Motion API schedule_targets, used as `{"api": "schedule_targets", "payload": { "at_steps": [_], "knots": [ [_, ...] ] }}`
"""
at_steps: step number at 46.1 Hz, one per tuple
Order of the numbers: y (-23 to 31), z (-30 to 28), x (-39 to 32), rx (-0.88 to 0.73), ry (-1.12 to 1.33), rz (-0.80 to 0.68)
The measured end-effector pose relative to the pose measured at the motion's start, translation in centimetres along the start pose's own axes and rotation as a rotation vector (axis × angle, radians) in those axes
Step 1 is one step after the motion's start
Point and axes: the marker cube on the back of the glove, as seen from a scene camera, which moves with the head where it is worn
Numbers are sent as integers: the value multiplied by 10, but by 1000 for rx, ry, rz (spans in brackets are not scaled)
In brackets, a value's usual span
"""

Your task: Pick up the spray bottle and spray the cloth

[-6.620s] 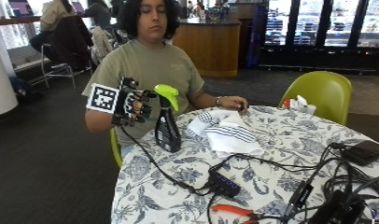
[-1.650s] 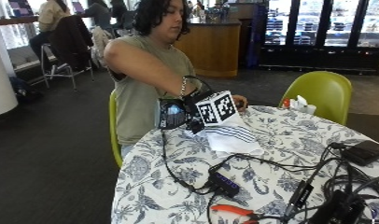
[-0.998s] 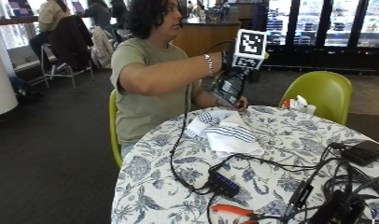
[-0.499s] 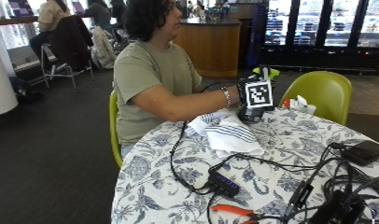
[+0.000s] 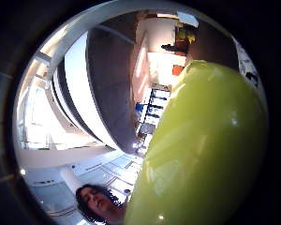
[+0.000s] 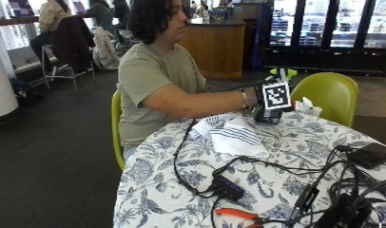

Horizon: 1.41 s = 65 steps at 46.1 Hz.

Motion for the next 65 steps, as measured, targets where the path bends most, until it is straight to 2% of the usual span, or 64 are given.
{"api": "schedule_targets", "payload": {
  "at_steps": [7,17,23,26,28,33,51,65],
  "knots": [
    [-5,11,-1,-41,-30,-57],
    [-8,12,5,-12,-28,-80],
    [14,5,7,-91,-44,17],
    [16,-2,0,-68,-52,79],
    [17,-11,1,-40,8,97],
    [52,-36,-2,-188,178,97],
    [158,-135,-7,-360,741,94],
    [241,-164,-24,-415,954,-13]
  ]
}}
